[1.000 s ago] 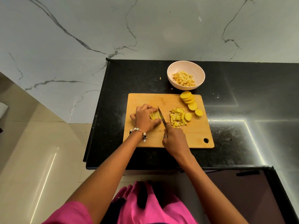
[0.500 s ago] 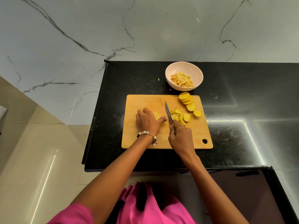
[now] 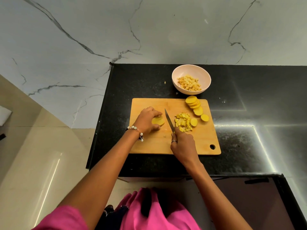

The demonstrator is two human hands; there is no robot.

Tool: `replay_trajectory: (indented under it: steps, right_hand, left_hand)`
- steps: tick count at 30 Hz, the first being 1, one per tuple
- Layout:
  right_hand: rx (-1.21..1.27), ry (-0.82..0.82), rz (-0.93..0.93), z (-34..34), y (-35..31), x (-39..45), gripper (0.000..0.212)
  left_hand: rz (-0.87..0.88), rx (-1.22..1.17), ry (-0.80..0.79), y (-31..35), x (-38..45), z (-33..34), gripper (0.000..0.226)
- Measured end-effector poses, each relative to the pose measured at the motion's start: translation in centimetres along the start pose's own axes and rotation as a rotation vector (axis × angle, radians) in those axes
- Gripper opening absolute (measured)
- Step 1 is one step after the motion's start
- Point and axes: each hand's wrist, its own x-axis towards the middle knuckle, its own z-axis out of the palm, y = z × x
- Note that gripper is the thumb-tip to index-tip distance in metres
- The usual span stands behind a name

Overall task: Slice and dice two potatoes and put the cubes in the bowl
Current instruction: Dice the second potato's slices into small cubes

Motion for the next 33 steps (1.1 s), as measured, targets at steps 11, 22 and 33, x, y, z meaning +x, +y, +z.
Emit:
replay_trajectory:
  steps: [11,22,33]
  right_hand:
    - [-0.232,-0.117,0.002,1.2,-0.1,-0.5,0.052]
    - [-0.255,-0.083,0.033,1.1,-1.2,0.0,0.053]
    - [-0.25,-0.107,0.012,1.0,-0.6,-0.5,0.053]
  left_hand:
    - [-0.1,-0.106,0.161,-0.3,-1.6,1.5,0.065]
    - [-0.031,0.002,0.084,-0.4,-1.1,0.9,0.063]
    - [-0.004,-0.093,0.132,-1.2,-1.2,1.1,0.063]
